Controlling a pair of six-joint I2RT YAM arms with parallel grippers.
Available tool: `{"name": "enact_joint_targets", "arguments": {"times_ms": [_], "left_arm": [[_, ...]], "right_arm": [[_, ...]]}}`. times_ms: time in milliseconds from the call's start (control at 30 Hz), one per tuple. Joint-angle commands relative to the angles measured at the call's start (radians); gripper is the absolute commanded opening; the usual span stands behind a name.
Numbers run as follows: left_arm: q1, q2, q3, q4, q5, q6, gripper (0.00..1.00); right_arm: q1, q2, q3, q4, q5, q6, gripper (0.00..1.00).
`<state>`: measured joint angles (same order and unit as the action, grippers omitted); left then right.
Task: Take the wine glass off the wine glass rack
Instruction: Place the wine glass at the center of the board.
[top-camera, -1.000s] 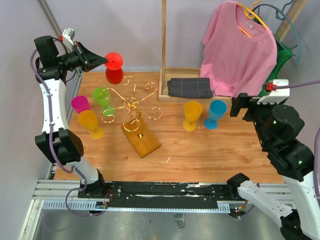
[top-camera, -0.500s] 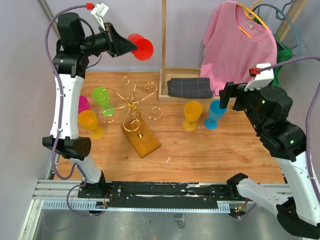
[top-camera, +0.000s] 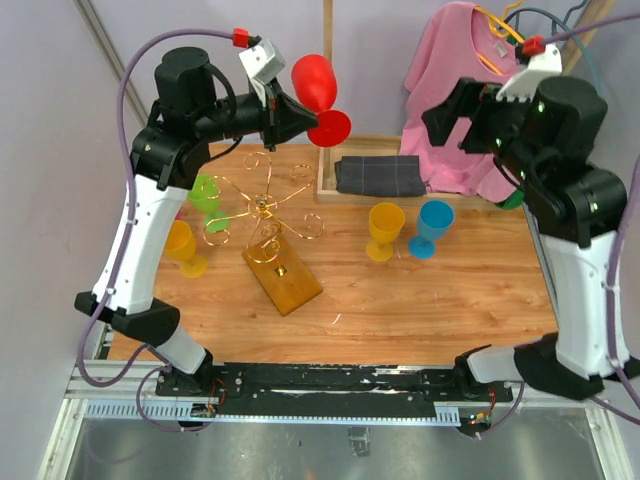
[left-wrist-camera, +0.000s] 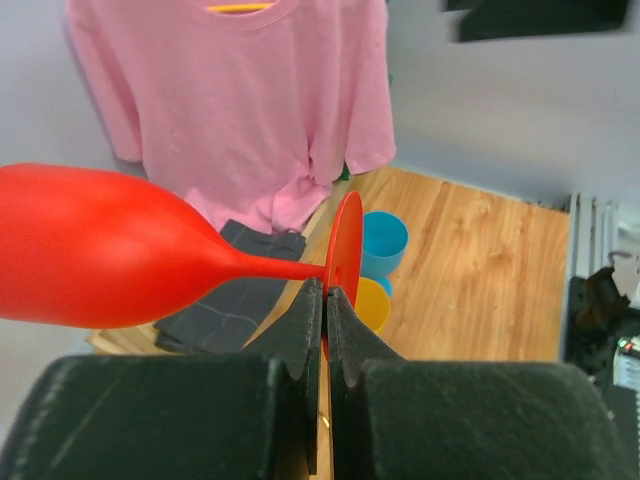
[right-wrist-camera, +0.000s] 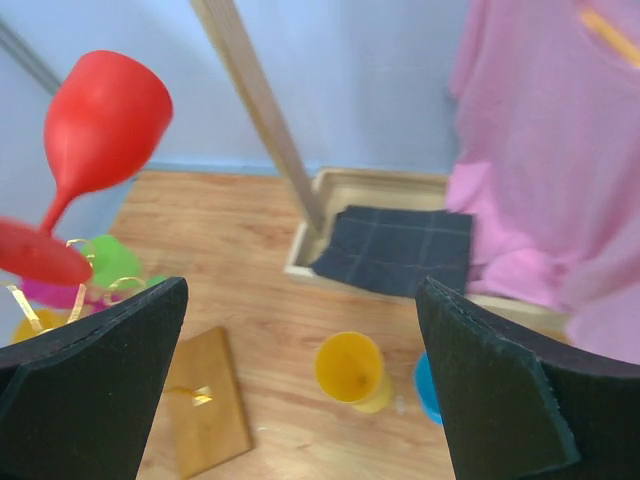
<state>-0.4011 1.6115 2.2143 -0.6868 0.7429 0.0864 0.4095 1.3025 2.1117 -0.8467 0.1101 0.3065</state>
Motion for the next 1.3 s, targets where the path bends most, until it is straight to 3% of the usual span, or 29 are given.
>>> {"name": "enact_joint_targets", "arguments": {"times_ms": [0,267,433,567,667,833,1267], "left_arm": [[-0.074,-0.098,-0.052,0.016,-0.050,0.221,0.00],[-0.196,-0.218,-0.213,0.017,-0.017,0.462,0.00],[-0.229,-0.237,-0.263,0.017,0.030,0.536,0.00],[-0.262,-0.237,-0.273,0.018,0.032,0.559,0.00],[-0.282,-0.229,-0.270,0.018,0.020,0.564,0.00],[-0.307,-0.216,-0.260,0.018,0.011,0.558,0.00],[-0.371,-0.209,-0.271,0.017,-0.021,0.556,0.00]], "right_arm": [[-0.144,0.142,0.157,-0.114,-0.371,0.205,0.99],[-0.247,0.190,0.064,0.061,-0.786,0.368,0.99],[-0.248,0.180,0.034,0.168,-0.936,0.408,0.99],[-0.250,0.121,-0.114,0.368,-1.040,0.511,0.98],[-0.249,0.080,-0.225,0.521,-1.066,0.586,0.99],[-0.247,0.061,-0.293,0.609,-1.069,0.595,0.98],[-0.184,0.126,-0.295,0.734,-1.043,0.670,0.98]]}}
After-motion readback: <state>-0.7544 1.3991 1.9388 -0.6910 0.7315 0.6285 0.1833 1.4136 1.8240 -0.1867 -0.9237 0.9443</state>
